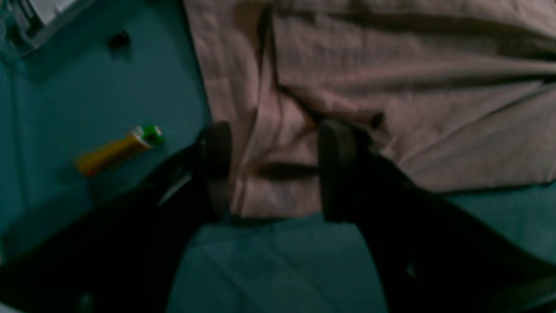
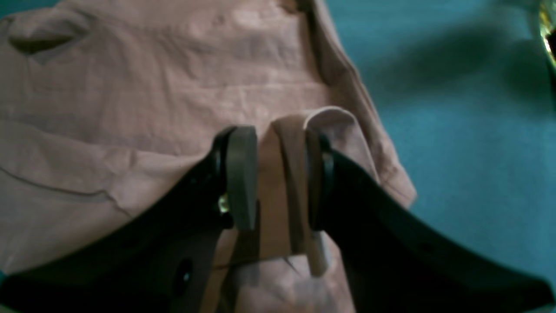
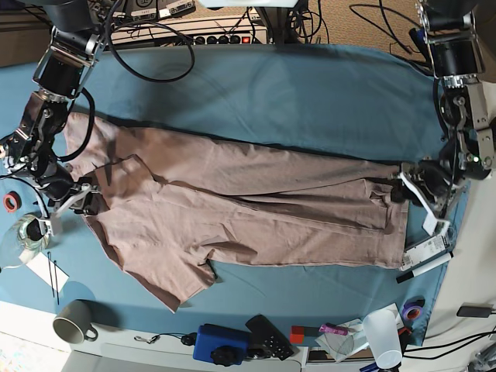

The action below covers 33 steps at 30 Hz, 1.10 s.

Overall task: Fold the T-shirt properly
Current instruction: 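Release the folded edges and raise both grippers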

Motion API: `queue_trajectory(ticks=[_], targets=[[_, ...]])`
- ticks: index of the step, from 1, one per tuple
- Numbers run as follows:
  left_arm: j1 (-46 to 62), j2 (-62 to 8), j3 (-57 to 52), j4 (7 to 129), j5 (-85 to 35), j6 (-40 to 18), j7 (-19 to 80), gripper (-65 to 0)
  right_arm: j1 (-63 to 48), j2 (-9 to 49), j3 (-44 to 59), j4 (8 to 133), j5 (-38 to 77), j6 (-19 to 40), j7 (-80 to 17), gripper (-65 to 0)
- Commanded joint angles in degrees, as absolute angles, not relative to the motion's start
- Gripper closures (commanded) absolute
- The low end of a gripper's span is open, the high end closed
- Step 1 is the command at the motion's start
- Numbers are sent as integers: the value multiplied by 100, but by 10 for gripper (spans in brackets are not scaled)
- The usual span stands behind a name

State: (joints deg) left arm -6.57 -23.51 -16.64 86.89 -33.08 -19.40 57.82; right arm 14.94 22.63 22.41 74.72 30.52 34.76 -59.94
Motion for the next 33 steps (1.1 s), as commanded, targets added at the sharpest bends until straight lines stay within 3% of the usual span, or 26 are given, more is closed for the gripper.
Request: queue_trajectory(ticks=[1, 9, 15, 23, 33], targets=[[-764, -2427, -1702, 8613, -3358, -1957, 5664, -327, 1634, 2414, 2261, 7575, 3249, 3514, -5981, -190], [-773, -2379, -1702, 7760, -3371, -1955, 5487, -327, 1634, 2569, 2368, 7575, 3559, 3507, -6160, -190], [-779, -2349, -1702, 7760, -3863, -1959, 5798, -326, 1632, 2569, 3146, 7575, 3813, 3509, -6235, -189], [-773, -2349, -1702, 7762, -3957, -1942, 5948, -176, 1533, 2569, 4434, 7575, 3907, 3520, -7185, -189], [-764, -2338, -1702, 7762, -4036, -1959, 5959, -167, 556, 2539, 4598, 7575, 3900, 3516, -6936, -189]])
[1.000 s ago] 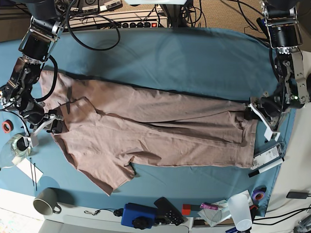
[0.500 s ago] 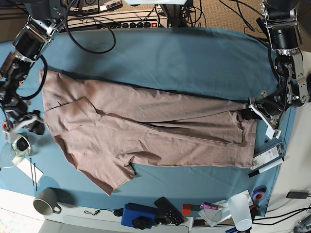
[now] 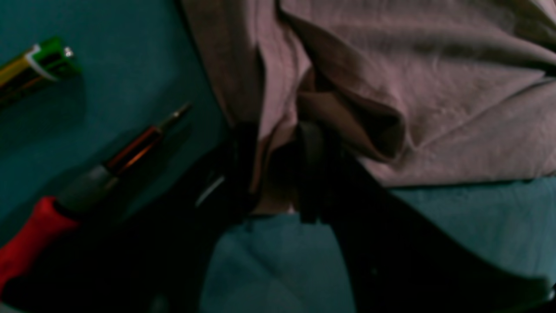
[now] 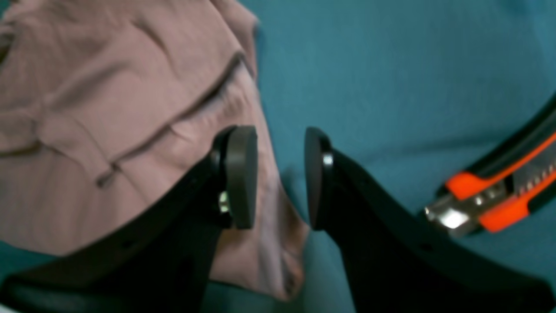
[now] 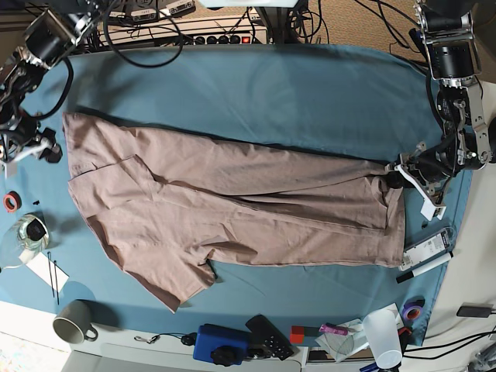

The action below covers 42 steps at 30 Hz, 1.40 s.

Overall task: Fold the T-shirt properly
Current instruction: 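Release the folded edges and raise both grippers, then grasp the folded shirt edges again with both grippers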

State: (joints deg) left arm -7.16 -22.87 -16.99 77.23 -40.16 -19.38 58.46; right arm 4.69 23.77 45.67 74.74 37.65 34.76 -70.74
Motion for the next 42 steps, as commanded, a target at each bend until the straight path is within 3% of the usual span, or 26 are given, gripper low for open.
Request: queue_trajectory(ticks=[1, 11, 19, 27, 29, 32, 33, 42], targets=[[-764, -2335, -1702, 7762, -4034, -1957, 5959, -167, 473, 2536, 4598, 7575, 3898, 3516, -6893, -189], [-784, -2338, -1702, 7762, -4038, -1959, 5959, -167, -3, 2401, 4593, 7572, 3900, 3509, -7067, -189], [-969, -2351, -1702, 7762, -4034, -1957, 6071, -167, -36, 1855, 4550, 7564, 3896, 3514, -7170, -189], [-947, -2351, -1702, 7762, -4032, -1957, 6134, -167, -370, 1671, 4005, 7564, 3833, 3511, -7177, -189], [-934, -2351, -1702, 7762, -4034, -1957, 6134, -136, -392, 1669, 3979, 7564, 3830, 3511, -7185, -187], [-939, -2351, -1702, 7762, -4036, -1959, 6130, 0, -397, 1706, 3983, 7566, 3835, 3511, -7166, -65], [-939, -2351, -1702, 7762, -4036, -1959, 6128, 0, -397, 1726, 3986, 7566, 3835, 3511, -7133, -7], [-1020, -2427, -1702, 7795, -4036, -1918, 6425, 0, -397, 2117, 3986, 7581, 3933, 3511, -6873, 0]])
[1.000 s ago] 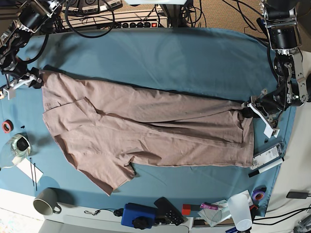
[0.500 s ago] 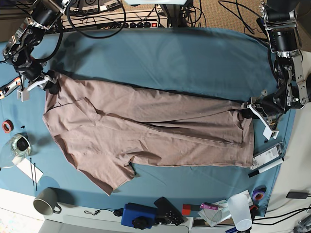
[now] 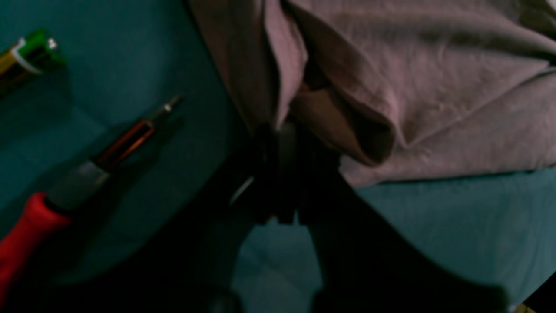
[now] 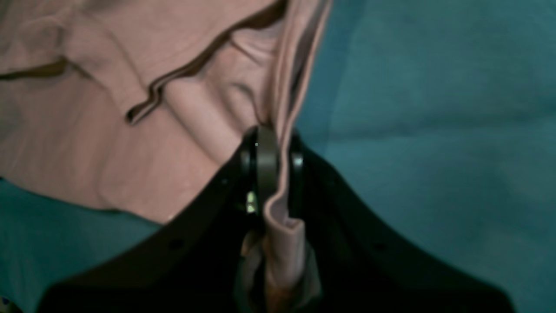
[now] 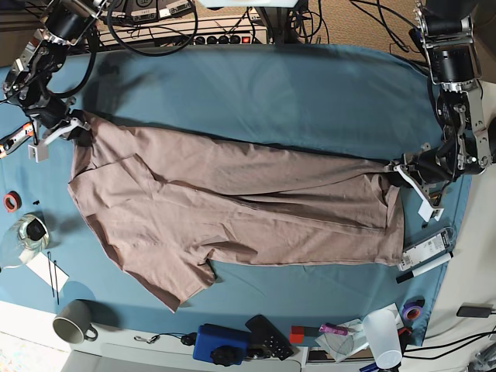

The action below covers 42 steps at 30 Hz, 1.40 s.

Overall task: Fold the T-shirt properly
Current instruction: 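Grasp the folded shirt edges again with both grippers, then pull the shirt toward the robot with both grippers and release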

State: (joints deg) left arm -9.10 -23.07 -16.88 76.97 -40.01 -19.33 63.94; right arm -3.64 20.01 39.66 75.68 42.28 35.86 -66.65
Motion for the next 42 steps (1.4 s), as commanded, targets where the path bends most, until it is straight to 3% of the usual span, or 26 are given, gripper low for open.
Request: queue_trajectory(ticks=[1, 16, 28, 42], targets=[[-1037, -2453, -1702, 7802, -4045, -1918, 6506, 0, -399, 2150, 3986, 7581, 3986, 3514, -6901, 0], [-823, -3037, -1702, 7802, -4670, -1964, 7181, 0, -414, 2176, 4136, 8473, 4296, 3638, -8000, 0], [-43, -3100, -1706, 8213, -4762, -2069, 7360, 0, -1048, 2176, 4495, 8757, 4974, 3638, -8000, 0], [869, -3494, -1712, 8700, -4720, -2067, 7463, 0, -1778, 2178, 4930, 9376, 5011, 3667, -8000, 0]])
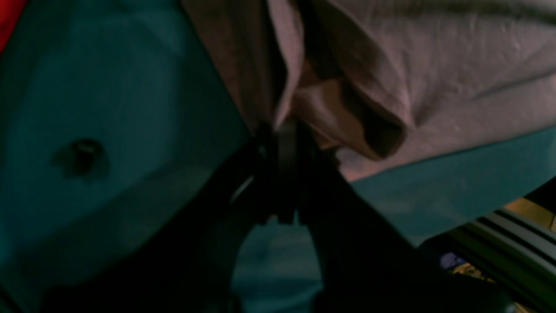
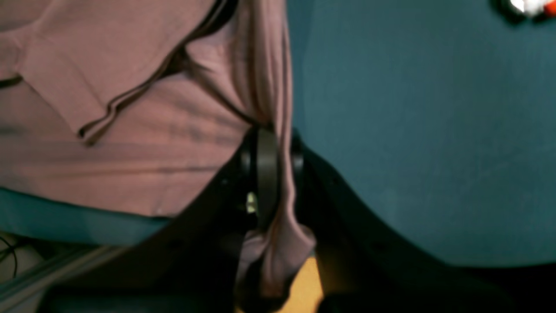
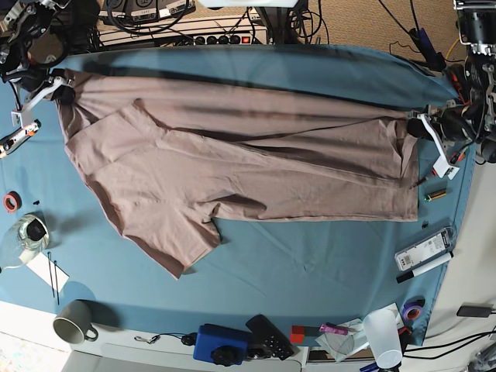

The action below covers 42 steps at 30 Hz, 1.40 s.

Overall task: Fold the T-shirt properly
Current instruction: 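Pull the shirt toward the robot with both grippers and release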

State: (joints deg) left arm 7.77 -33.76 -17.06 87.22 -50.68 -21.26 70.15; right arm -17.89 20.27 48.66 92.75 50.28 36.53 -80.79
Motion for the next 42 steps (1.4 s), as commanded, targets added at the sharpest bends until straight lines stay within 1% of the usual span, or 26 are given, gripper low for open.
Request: queue_trajectory(ticks=[1, 8, 16, 26, 28, 29, 30, 31, 32, 34, 38, 42], targets=[[939, -3494, -1715, 8735, -4720, -2067, 7481, 0, -1831, 2178, 4930, 9376, 5011, 3667, -8000, 0], [1503, -3492, -1802, 9192, -4716, -2071, 7516, 0, -2069, 2176, 4930, 9376, 5011, 3776, -8000, 0], [2099, -3489, -2418, 9553, -4720, -2088, 7472, 0, -2080, 2176, 4930, 9376, 4993, 3787, -8000, 0], [2110, -3389, -2493, 9553, -4974, -2110, 7229, 0, -2080, 2176, 4930, 9376, 4993, 3811, -8000, 0], [2110, -3352, -2493, 9553, -4974, -2209, 7205, -106, -2080, 2176, 4930, 9376, 4995, 3813, -8000, 0], [2110, -3336, -2493, 9553, -4976, -2316, 7196, -161, -2080, 2178, 4930, 9376, 4998, 3813, -8000, -25], [2110, -3334, -2493, 9553, -4976, -2408, 7194, -208, -2080, 2178, 4930, 9376, 5009, 3813, -8000, -67], [2108, -3334, -2493, 9555, -4976, -2427, 7194, -241, -2080, 2178, 4930, 9376, 5015, 3811, -8000, -105], [2108, -3336, -2495, 9555, -4976, -2434, 7194, -258, -2080, 2180, 4930, 9376, 5015, 3813, -8000, -134], [2093, -3334, -2493, 9566, -4967, -2453, 7196, -261, -2080, 2198, 4930, 9376, 5089, 3811, -8000, -147], [2078, -3336, -2495, 9861, -4722, -2825, 7194, -260, -2080, 2290, 4932, 9376, 5500, 3811, -8000, -147], [2080, -3334, -2495, 10370, -4388, -2816, 7199, -260, -2078, 2429, 4947, 9376, 5854, 3811, -8000, -147]])
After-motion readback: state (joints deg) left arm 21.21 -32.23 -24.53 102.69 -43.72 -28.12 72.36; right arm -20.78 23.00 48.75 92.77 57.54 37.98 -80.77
